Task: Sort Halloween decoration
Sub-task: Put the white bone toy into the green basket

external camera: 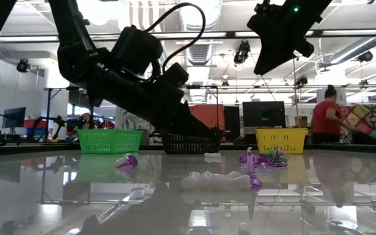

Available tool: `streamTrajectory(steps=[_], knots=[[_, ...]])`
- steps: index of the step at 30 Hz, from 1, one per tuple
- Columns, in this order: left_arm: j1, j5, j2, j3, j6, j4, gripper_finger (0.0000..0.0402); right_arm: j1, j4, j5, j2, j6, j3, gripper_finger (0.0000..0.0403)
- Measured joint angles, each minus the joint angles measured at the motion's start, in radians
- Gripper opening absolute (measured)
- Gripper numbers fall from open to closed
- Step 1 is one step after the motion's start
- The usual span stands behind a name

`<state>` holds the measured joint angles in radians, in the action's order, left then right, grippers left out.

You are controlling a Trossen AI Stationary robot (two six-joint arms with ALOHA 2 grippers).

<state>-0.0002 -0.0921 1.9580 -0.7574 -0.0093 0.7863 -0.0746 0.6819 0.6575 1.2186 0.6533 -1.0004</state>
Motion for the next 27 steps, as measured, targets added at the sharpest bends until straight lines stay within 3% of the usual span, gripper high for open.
streamTrajectory(steps=[10,27], knots=[[0.0,-0.003,0.084,-0.06,0.035,0.004,0.0146,0.0,-0.003,0.0,0.0,-0.002,0.0,0.0068],[0.002,-0.056,0.1,-0.06,0.106,0.006,0.0146,0.0,-0.008,-0.001,0.0,-0.001,0.01,0.0068]])
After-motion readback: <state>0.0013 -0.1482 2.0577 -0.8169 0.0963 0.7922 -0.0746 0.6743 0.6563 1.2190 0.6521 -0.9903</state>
